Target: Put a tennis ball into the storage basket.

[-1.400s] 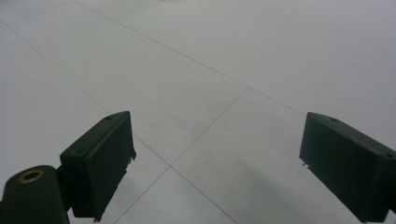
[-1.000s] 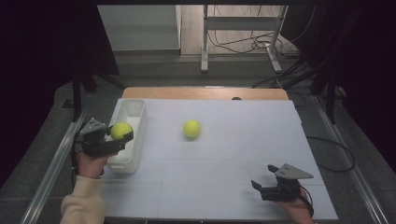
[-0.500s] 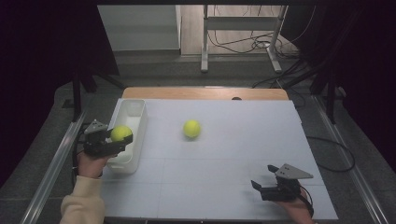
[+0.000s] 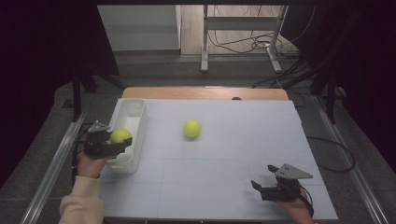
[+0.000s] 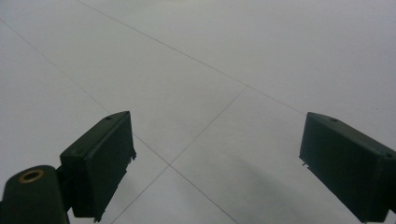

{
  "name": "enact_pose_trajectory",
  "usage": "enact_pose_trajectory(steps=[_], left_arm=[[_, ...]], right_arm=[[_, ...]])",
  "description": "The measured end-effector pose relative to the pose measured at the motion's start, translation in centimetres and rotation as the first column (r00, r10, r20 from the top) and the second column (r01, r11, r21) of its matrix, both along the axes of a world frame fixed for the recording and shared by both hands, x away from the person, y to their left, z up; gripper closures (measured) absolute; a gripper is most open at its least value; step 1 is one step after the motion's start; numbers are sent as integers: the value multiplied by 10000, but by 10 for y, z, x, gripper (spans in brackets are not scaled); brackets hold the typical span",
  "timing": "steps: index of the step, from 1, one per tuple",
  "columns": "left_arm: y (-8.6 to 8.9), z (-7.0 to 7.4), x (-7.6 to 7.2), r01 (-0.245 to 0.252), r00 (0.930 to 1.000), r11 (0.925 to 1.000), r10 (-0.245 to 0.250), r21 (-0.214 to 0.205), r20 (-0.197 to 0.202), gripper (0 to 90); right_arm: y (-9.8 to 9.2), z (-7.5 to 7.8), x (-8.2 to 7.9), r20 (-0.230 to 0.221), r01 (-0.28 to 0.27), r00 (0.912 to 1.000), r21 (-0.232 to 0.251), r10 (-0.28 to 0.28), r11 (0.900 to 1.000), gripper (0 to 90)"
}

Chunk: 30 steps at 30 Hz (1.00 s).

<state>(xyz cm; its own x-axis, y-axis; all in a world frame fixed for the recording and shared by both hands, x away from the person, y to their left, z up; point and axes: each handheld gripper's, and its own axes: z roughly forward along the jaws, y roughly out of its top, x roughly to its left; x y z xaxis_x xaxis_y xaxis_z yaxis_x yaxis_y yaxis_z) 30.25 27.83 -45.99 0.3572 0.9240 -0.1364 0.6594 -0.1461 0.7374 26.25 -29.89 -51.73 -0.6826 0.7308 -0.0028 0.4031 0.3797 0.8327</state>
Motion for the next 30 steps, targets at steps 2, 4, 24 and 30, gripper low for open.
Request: enact_pose_trajectory(steps=[2,4,24,30], left_arm=[[0,0,0,4,10000,10000,-4,18,-5,260],[0,0,0,7,10000,10000,-6,28,-9,260],[-1,7,-4,53,9987,9999,-46,-152,507,145],[-1,10,-6,126,9969,9996,-104,-272,778,142]], right_arm=[[0,0,0,-7,9,10000,-1,-9,10000,105],[0,0,0,-3,14,10000,-9,-14,10000,105],[0,0,0,14,11,10000,15,-11,10000,105],[0,0,0,0,30,10000,28,-30,10000,105]])
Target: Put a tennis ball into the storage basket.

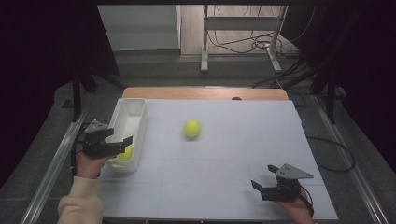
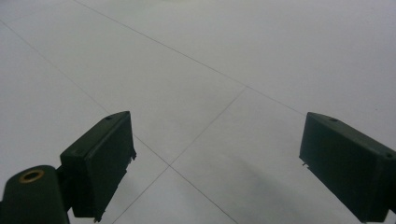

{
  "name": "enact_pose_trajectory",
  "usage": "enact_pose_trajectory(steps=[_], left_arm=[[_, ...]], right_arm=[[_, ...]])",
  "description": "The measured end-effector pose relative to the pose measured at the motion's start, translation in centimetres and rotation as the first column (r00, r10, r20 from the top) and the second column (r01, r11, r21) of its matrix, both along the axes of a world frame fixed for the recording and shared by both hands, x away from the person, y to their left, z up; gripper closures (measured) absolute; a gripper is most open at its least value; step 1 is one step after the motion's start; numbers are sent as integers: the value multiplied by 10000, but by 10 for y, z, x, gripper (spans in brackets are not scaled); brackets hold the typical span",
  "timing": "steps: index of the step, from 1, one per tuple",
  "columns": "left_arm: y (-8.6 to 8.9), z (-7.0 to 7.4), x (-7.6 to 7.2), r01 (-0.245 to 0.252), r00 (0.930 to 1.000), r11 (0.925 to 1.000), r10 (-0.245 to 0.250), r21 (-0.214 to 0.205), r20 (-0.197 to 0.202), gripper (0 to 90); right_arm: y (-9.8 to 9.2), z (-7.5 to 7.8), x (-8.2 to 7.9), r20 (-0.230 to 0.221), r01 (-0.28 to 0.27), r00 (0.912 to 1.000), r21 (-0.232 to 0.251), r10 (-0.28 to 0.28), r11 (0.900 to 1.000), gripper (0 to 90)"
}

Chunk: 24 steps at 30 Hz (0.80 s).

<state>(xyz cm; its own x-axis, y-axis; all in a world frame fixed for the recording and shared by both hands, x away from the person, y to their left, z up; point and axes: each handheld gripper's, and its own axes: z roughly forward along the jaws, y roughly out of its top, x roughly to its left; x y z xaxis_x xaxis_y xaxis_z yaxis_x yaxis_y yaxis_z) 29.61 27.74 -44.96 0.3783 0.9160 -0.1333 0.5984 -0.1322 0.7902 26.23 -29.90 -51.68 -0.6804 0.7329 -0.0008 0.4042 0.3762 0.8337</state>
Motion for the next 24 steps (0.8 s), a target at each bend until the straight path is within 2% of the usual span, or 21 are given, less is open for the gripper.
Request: enact_pose_trajectory(steps=[6,13,17,24], left_arm=[[-3,2,-1,182,9996,9998,-181,-49,203,141],[-9,1,-1,433,9987,9991,-433,-19,262,139],[-14,1,-1,624,9972,9979,-618,-142,413,139],[-24,5,-6,1215,9897,9920,-1183,-351,802,140]], right_arm=[[0,0,0,-3,-1,10000,21,1,10000,105],[0,0,1,11,-26,10000,43,26,10000,105],[0,1,1,16,-22,10000,78,21,10000,105],[0,1,1,61,142,9999,95,-142,9999,105]])
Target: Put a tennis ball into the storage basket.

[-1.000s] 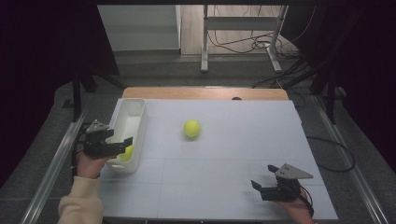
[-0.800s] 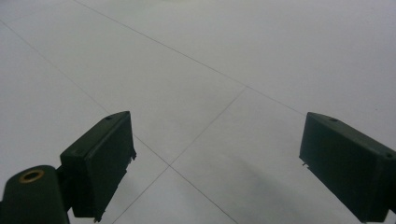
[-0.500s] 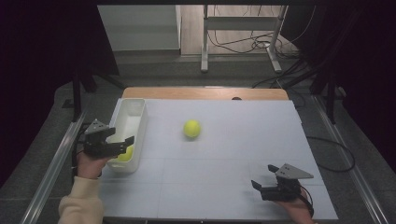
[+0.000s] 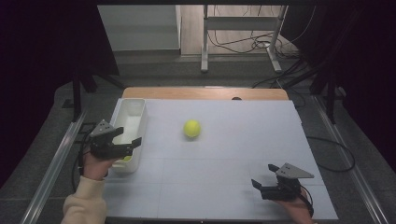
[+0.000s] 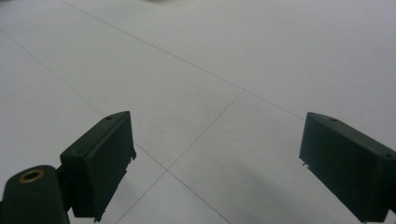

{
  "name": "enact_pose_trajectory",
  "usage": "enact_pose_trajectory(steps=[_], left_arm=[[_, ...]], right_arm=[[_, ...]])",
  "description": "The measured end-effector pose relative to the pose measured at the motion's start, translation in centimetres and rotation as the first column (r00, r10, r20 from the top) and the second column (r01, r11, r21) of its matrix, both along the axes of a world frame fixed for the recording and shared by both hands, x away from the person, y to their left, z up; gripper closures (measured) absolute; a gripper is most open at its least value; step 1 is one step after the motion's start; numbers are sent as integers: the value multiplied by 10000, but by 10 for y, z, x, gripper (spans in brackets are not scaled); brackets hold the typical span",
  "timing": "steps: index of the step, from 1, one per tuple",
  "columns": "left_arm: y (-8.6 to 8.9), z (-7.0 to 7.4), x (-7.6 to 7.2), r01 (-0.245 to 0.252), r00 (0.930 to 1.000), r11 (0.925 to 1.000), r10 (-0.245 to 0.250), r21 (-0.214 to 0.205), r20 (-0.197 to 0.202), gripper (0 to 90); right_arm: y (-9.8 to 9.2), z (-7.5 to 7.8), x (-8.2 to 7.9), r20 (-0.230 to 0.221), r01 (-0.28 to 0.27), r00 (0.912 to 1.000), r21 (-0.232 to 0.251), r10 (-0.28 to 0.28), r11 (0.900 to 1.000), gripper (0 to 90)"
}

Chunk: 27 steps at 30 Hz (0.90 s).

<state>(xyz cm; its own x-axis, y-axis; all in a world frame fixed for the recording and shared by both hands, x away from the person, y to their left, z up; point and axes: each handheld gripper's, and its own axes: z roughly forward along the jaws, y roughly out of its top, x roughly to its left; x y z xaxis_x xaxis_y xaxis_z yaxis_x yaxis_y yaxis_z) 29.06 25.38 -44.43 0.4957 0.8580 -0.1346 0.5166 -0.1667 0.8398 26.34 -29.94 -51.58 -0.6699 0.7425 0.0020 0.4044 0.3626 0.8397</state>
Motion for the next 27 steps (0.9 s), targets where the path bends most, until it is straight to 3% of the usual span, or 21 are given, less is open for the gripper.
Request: enact_pose_trajectory(steps=[10,15,27], left_arm=[[-8,9,-6,541,9969,9940,-484,-953,620,142],[-19,11,-8,691,9949,9923,-609,-1025,806,142],[-41,9,-5,1208,9906,9859,-1122,-1161,783,141]], right_arm=[[1,-2,1,-48,-48,10000,-4,47,10000,105],[-3,-2,1,-44,-56,10000,97,57,9999,106],[-2,-2,2,-42,-167,9999,131,168,9998,107]])
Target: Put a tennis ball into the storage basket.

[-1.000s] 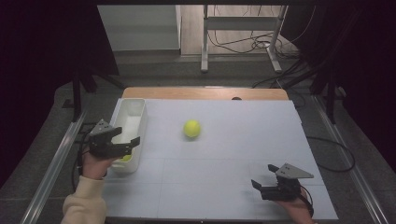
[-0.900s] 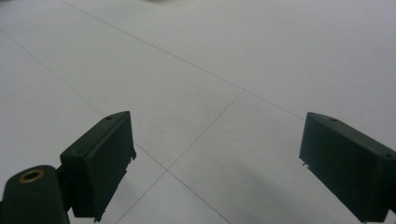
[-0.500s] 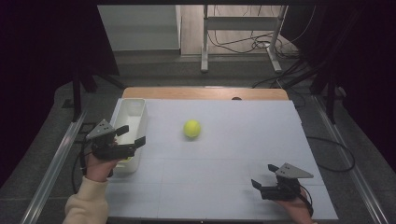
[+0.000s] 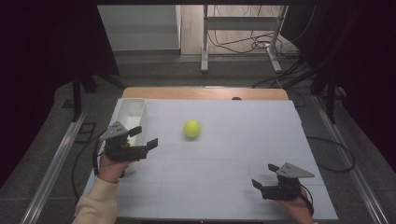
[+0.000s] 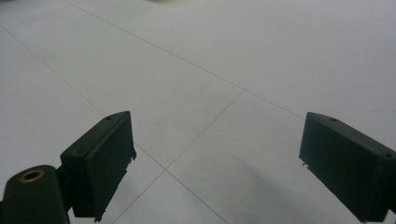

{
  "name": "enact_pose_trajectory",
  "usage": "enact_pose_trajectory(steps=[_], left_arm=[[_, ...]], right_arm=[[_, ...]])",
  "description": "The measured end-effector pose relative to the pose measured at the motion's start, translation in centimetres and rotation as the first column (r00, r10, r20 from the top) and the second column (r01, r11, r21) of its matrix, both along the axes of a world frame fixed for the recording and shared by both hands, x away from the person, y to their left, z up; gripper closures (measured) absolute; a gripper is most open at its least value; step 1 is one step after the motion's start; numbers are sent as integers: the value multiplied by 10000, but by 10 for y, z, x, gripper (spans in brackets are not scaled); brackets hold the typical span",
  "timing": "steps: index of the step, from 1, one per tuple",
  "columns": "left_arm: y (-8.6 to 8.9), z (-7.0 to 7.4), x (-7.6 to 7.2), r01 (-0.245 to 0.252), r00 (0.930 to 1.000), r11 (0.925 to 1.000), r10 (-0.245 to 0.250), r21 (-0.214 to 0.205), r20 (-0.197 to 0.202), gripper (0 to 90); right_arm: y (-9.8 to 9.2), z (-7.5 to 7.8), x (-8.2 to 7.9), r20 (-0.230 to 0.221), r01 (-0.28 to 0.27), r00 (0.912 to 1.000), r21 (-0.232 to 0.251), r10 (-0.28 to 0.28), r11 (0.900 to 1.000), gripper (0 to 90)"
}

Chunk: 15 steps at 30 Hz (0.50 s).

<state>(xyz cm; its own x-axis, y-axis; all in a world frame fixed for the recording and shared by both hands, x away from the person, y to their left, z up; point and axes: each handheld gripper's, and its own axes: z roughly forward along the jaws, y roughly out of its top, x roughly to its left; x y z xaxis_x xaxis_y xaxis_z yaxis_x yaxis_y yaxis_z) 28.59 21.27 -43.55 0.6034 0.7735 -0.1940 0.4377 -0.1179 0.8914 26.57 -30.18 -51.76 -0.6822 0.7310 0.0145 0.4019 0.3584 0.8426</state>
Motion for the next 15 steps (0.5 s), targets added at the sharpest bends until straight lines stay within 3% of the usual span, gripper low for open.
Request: enact_pose_trajectory(steps=[15], left_arm=[[-14,-3,6,283,9996,9996,-282,53,-99,141]], right_arm=[[0,0,2,9,179,9998,-19,-179,9998,108]])
